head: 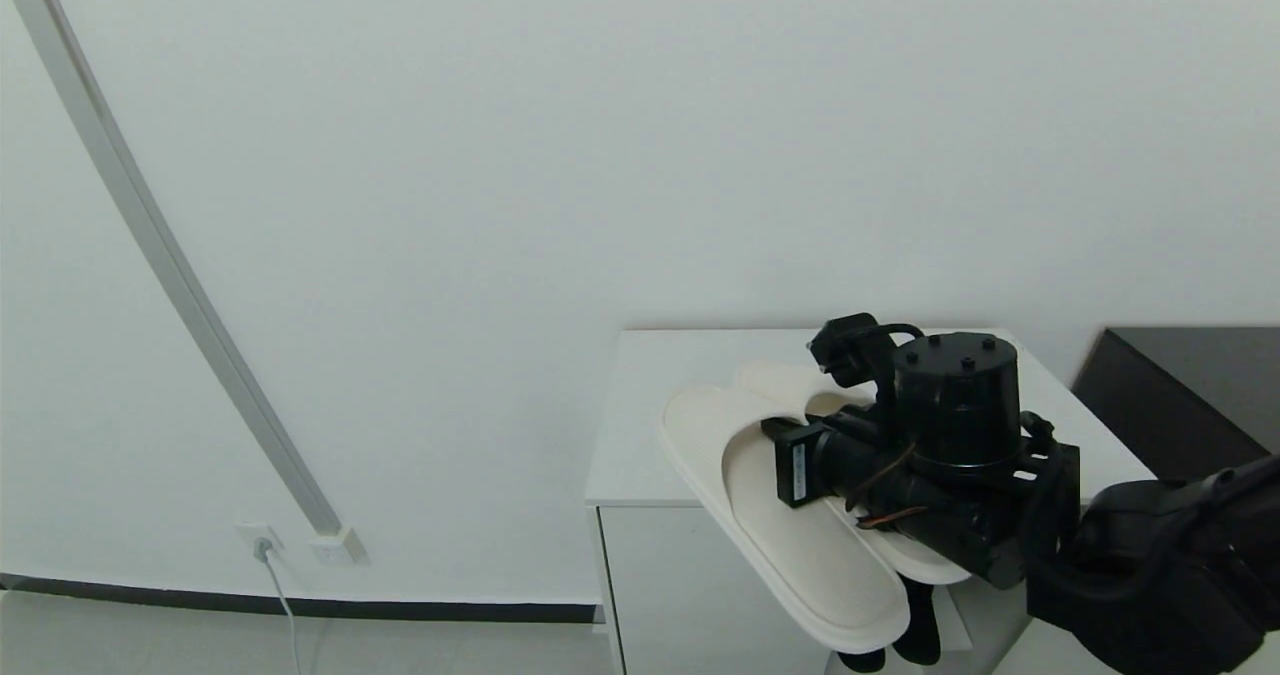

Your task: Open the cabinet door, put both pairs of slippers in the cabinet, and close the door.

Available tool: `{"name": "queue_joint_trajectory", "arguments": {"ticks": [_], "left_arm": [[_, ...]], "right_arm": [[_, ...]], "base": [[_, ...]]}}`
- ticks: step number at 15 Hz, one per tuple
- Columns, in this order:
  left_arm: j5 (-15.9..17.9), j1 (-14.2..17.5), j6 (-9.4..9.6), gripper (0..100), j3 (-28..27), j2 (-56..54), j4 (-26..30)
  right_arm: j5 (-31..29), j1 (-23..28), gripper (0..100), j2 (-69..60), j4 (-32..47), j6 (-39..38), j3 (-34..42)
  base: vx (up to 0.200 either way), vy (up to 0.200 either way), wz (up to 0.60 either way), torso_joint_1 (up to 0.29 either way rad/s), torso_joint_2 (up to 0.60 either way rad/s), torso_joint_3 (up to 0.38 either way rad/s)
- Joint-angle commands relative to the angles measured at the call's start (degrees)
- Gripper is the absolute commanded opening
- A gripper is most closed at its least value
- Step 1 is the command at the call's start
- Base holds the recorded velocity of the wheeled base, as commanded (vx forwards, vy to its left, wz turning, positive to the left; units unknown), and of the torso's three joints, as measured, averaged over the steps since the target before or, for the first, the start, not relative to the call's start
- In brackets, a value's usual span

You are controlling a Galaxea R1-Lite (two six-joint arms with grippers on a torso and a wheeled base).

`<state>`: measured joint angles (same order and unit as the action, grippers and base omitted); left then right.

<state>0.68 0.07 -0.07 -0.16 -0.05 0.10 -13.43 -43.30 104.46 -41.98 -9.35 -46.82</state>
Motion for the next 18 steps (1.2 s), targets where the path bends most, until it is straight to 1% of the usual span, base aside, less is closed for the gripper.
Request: {"name": "queue_joint_trajectory", "arguments": {"ticks": [1, 3, 8, 9, 10, 13, 15, 17, 18], "left_arm": [[0.02, 0.01, -0.01, 0, -0.02, 0.05, -0.01], [0.02, 0.01, -0.01, 0, -0.02, 0.05, -0.01], [0.02, 0.01, -0.01, 0, -0.02, 0.05, -0.01], [0.02, 0.01, -0.01, 0, -0.02, 0.05, -0.01], [0.02, 0.01, -0.01, 0, 0.07, 0.05, -0.01], [0.02, 0.01, -0.01, 0, -0.02, 0.05, -0.01], [0.02, 0.01, -0.01, 0, -0.02, 0.05, -0.01], [0.02, 0.01, -0.10, 0, -0.02, 0.05, -0.01], [0.02, 0.01, -0.10, 0, -0.02, 0.05, -0.01]], "right_arm": [[0.25, 1.47, 0, -2.95, 4.37, 0.74, 0.07], [1.83, 2.52, 0, -6.29, 8.15, 0.74, -0.81], [2.36, 3.57, 0, -8.40, 8.41, 0.82, -0.37], [2.62, 3.57, 0, -8.75, 8.41, 0.82, -0.20], [4.29, 3.57, 0, -9.28, 8.41, 0.91, 0.24], [5.00, 3.57, 0, -9.72, 8.41, 0.91, 0.77], [7.02, 3.57, 0, -10.42, 8.41, 0.91, 1.47], [7.46, 3.57, 0, -10.59, 8.41, 0.91, 1.74], [7.90, 3.57, 0, -10.77, 8.32, 1.00, 2.44]], "base": [[0.000, 0.000, 0.00, 0.000, 0.00, 0.000], [0.000, 0.000, 0.00, 0.000, 0.00, 0.000], [0.000, 0.000, 0.00, 0.000, 0.00, 0.000], [-0.200, 0.000, 0.00, 0.007, 0.01, 0.007], [-0.200, 0.000, 0.00, 0.002, 0.01, -0.002], [-0.200, 0.000, 0.00, 0.011, 0.00, 0.006], [-0.200, 0.000, 0.00, -0.005, 0.00, 0.005], [-0.200, 0.000, 0.00, 0.000, 0.01, 0.005], [0.000, 0.000, 0.00, 0.000, 0.00, 0.000]]}}
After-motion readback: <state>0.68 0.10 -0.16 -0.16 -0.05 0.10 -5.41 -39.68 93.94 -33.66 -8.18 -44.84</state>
